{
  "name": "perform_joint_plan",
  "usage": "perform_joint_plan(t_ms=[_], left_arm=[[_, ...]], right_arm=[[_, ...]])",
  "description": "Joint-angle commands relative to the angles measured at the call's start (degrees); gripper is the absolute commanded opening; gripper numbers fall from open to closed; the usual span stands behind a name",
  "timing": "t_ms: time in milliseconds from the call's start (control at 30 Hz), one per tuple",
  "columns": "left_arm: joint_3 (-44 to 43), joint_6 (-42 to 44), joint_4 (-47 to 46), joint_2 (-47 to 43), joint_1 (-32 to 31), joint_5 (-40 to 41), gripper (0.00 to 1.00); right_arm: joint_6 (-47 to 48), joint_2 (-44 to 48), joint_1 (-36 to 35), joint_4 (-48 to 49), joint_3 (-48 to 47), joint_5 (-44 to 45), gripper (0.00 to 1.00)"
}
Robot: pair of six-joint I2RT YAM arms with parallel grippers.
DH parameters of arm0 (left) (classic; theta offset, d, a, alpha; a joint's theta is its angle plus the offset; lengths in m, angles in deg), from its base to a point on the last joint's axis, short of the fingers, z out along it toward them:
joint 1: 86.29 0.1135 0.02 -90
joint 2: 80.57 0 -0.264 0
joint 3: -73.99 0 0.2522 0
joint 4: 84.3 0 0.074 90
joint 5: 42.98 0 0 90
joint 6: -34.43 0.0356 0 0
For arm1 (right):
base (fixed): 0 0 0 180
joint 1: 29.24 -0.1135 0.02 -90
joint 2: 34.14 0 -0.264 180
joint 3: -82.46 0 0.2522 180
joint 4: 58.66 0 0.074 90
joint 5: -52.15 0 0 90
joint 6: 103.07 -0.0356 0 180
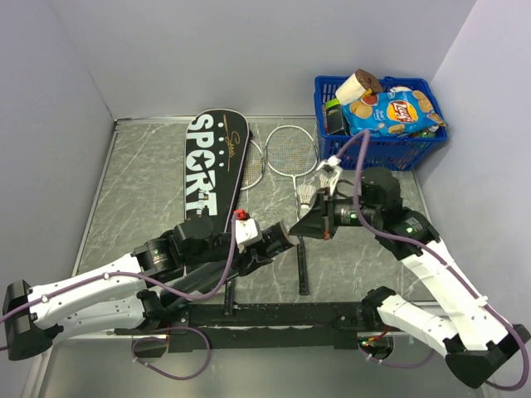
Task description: Pack up the badminton gear
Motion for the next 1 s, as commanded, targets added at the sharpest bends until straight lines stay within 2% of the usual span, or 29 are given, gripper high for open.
perform_joint_plan(t_ms=[0,167,267,367,400,433,567,600,633,733,767,967], left_arm=[[0.41,-0.96,2.21,-0.62,-0.12,0.23,0.45],[0.32,-0.88,2.29,-0.53,-0.21,0.23,0.45],[0.32,-0.97,2.29,-0.62,-0.21,0.23,0.45],[0.49,-1.05,2.21,-0.88,-0.21,0.23,0.46],[0.41,-1.14,2.29,-0.97,-0.29,0.32,0.45],[0.32,-1.14,2.38,-0.8,-0.29,0.23,0.45],[0.32,-1.49,2.56,-1.58,-0.73,0.84,0.45],[0.32,-1.67,2.56,-1.85,-0.82,0.93,0.46],[0.41,-1.84,2.47,-2.11,-1.0,1.11,0.46],[0.58,-1.85,2.29,-2.9,-1.26,1.37,0.46],[0.58,-4.19,2.38,-2.91,-1.35,1.46,0.46],[-0.56,-5.18,3.09,-2.64,-2.4,2.6,0.46]], right_arm=[[1.78,3.04,5.09,0.77,-0.37,-3.44,0.0],[2.3,2.95,6.5,0.33,-0.98,-4.67,0.0],[3.97,2.78,7.29,-2.39,-2.21,-2.4,0.0],[6.61,2.08,8.26,-8.08,-4.4,6.2,0.0],[6.96,0.85,8.61,-9.59,-4.85,12.84,0.0],[7.57,0.15,9.48,-10.56,-5.11,15.16,0.0],[6.35,-4.85,18.79,-14.69,-3.72,25.36,0.0],[5.57,-5.65,20.2,-14.62,-2.84,27.91,0.0],[5.12,-6.36,21.26,-14.53,-0.83,34.89,0.0],[1.26,-8.38,25.21,-13.04,2.52,44.07,0.0],[0.03,-9.26,26.01,-12.77,2.96,46.28,0.0],[-6.3,-15.4,27.51,-10.23,5.95,58.58,0.0]])
